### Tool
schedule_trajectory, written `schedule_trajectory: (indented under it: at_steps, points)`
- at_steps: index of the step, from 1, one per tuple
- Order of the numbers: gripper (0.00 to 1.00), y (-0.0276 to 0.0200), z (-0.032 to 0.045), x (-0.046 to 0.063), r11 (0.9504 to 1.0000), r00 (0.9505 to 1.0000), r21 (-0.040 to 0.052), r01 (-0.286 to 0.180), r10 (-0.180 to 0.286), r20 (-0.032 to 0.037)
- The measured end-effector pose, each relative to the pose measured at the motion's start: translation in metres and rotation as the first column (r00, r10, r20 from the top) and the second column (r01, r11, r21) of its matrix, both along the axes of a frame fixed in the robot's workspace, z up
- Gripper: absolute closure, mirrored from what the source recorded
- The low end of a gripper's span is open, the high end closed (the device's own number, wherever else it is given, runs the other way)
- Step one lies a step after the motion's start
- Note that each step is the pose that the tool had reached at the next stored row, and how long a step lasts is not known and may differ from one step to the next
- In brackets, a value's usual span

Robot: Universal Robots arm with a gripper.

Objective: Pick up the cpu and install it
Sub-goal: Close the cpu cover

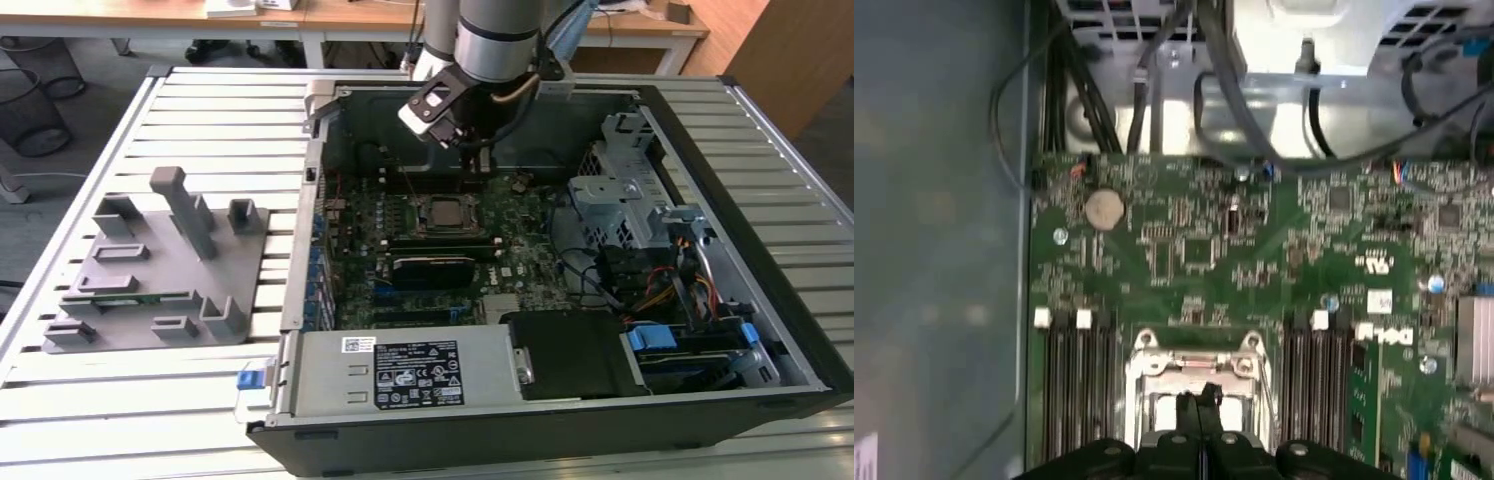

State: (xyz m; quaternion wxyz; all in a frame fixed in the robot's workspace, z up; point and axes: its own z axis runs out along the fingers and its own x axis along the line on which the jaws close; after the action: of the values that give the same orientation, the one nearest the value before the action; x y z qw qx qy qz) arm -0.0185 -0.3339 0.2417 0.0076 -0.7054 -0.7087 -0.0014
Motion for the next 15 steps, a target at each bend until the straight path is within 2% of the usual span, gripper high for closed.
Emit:
schedule_trajectory:
  at_steps: [3, 6, 15]
  points:
    - [0.89, 0.0004, -0.0022, -0.011, 1.0000, 1.0000, -0.0001, 0.000, 0.000, -0.0001]
    - [0.89, 0.0004, -0.0076, -0.019, 1.0000, 1.0000, -0.0002, 0.000, 0.000, -0.0001]
    - [0.89, 0.0004, -0.0205, -0.036, 1.0000, 1.0000, -0.0001, -0.002, 0.002, -0.0001]
